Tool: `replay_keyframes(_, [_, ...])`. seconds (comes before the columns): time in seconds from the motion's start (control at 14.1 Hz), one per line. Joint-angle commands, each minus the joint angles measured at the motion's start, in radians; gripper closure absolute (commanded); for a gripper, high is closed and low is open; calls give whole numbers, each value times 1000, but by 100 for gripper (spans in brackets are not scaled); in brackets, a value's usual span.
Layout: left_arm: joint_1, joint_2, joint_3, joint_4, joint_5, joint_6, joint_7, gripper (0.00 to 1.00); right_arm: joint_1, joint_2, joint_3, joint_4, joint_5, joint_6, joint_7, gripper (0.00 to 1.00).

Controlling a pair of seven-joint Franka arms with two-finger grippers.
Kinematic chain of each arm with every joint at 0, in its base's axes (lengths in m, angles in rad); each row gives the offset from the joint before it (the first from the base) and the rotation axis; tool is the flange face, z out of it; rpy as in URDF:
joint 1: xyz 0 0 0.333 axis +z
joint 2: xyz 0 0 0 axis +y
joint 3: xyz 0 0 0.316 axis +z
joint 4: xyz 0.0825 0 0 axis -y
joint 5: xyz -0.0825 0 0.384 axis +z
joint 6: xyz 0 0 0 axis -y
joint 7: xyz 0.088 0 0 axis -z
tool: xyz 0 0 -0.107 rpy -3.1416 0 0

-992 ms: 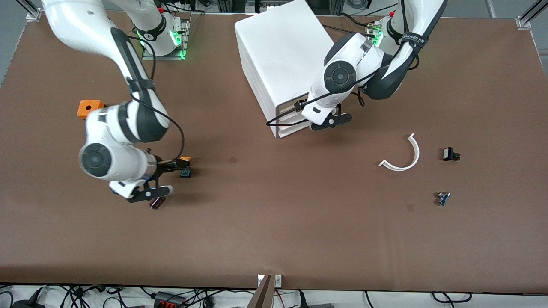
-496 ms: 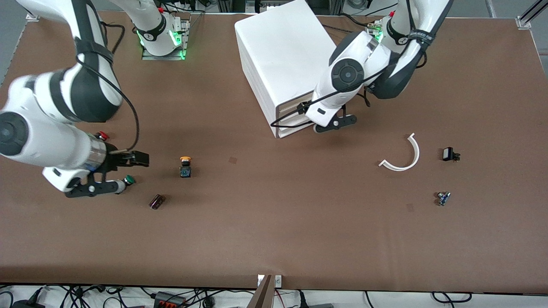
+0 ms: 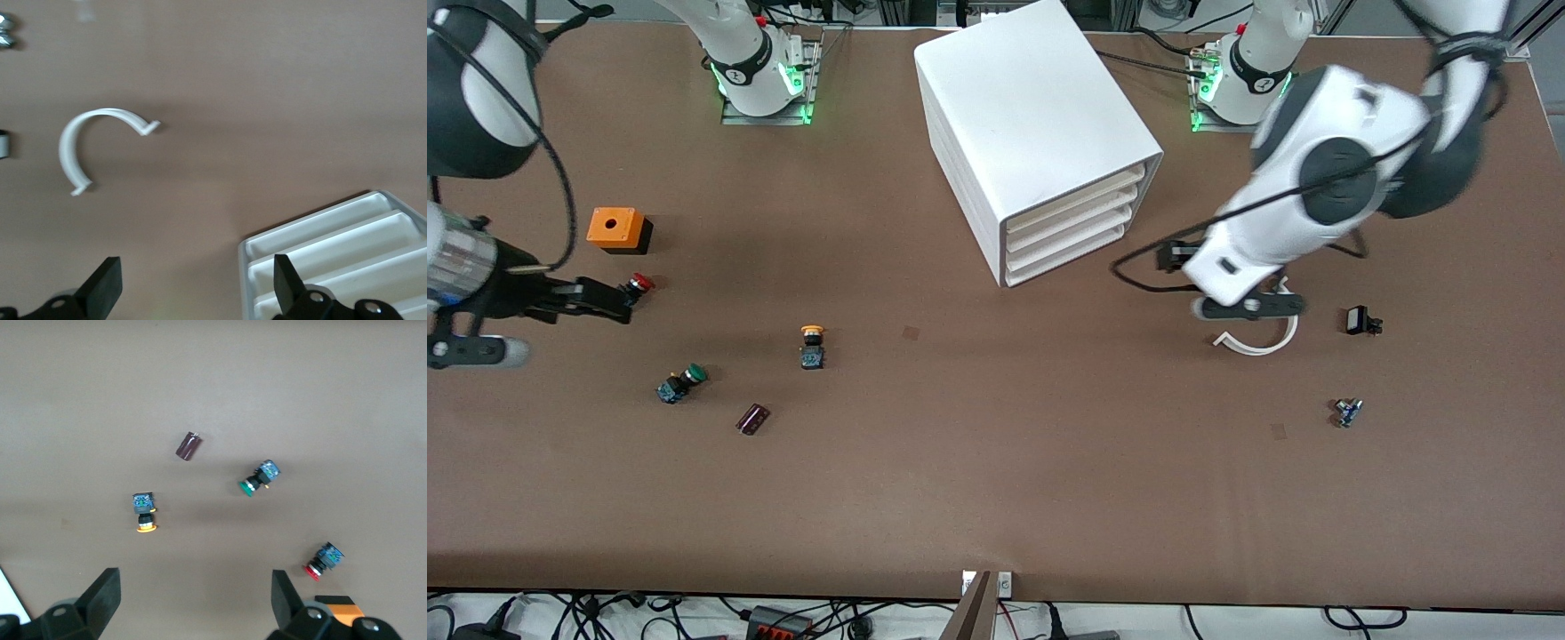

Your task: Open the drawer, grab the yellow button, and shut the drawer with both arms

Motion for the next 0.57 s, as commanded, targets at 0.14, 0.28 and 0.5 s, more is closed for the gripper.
replay_keyframes(0.14, [91,16,2,169,78,-153,315,0,1,-37,-58,30,12,-46,2,0])
replay_keyframes(0.28, [65,-25,119,163,50,-144,452,0,-77,-83,-19,27,20,-33,1,0])
replay_keyframes(0.5, [-94,-130,351,58,15,6,514,0,-240,-142,165,-27,-15,-29,7,0])
